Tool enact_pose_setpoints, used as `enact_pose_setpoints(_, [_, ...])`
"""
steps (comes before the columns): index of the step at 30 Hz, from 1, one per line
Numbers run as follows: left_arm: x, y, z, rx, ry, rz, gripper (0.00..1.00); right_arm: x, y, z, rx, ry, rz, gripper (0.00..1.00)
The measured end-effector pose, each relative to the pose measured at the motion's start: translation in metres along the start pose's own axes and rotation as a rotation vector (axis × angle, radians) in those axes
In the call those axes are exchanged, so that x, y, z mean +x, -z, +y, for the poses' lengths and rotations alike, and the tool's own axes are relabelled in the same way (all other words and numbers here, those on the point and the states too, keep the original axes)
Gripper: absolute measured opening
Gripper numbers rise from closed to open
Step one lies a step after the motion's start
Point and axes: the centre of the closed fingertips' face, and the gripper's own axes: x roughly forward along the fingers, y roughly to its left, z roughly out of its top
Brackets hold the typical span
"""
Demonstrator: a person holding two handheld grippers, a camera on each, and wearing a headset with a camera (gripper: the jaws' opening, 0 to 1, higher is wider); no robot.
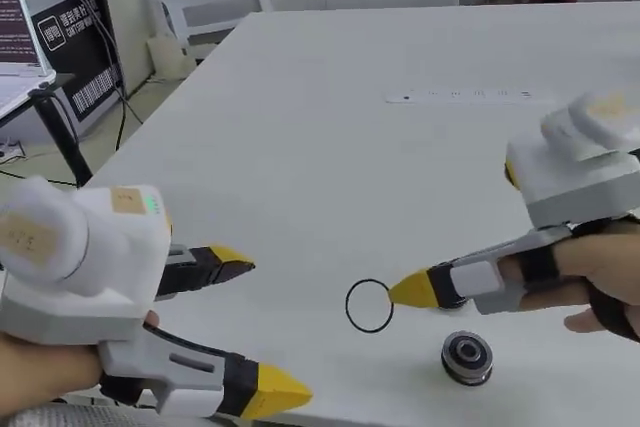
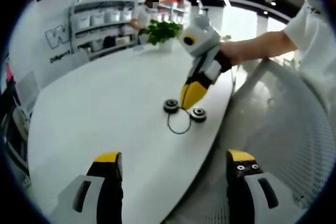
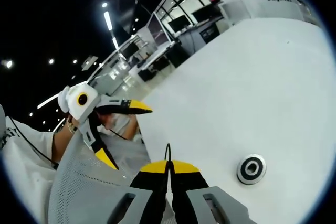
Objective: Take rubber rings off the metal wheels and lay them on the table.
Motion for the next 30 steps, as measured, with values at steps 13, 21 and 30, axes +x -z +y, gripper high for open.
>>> enact_pose_setpoints(13, [0.002,0.005,-0.003,0.004,0.007,0.019,0.81,0.025,0.026,-0.012,-0.02,0.037,0.084,0.0])
enact_pose_setpoints(21, [0.003,0.007,-0.004,-0.007,0.011,0.021,0.8,0.027,0.031,-0.028,-0.007,0.1,0.068,0.0])
enact_pose_setpoints(30, [0.002,0.011,-0.001,-0.033,-0.004,0.028,0.78,0.027,0.035,-0.045,0.009,0.155,0.064,0.0])
